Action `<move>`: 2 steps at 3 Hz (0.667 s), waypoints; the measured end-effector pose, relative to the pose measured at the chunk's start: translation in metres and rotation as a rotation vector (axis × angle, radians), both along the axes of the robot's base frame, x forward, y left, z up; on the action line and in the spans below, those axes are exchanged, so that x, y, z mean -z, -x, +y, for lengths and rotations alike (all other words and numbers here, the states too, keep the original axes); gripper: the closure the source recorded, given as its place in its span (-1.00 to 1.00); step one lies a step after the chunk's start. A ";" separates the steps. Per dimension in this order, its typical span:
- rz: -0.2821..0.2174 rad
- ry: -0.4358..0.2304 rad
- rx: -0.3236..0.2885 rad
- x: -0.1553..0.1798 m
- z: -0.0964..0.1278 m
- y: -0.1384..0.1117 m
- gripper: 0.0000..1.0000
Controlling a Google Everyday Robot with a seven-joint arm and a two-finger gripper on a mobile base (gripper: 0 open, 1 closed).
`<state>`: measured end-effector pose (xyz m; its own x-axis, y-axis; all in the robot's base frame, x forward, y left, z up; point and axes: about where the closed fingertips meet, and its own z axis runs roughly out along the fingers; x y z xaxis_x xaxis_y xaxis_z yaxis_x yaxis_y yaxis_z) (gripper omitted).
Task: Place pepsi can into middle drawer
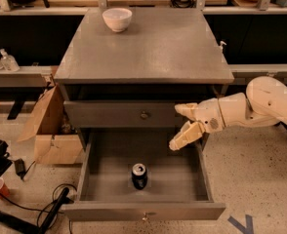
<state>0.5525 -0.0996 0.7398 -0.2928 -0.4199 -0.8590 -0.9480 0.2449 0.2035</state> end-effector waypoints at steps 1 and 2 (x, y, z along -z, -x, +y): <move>-0.016 0.030 0.013 -0.014 -0.010 -0.009 -1.00; -0.061 0.098 0.086 -0.066 -0.047 -0.026 -1.00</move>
Offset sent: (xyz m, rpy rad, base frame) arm 0.0447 -0.0945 0.1269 -0.1752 -0.1162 -0.1750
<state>0.5784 -0.1467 0.8057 -0.2794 -0.4785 -0.8325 -0.9327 0.3412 0.1169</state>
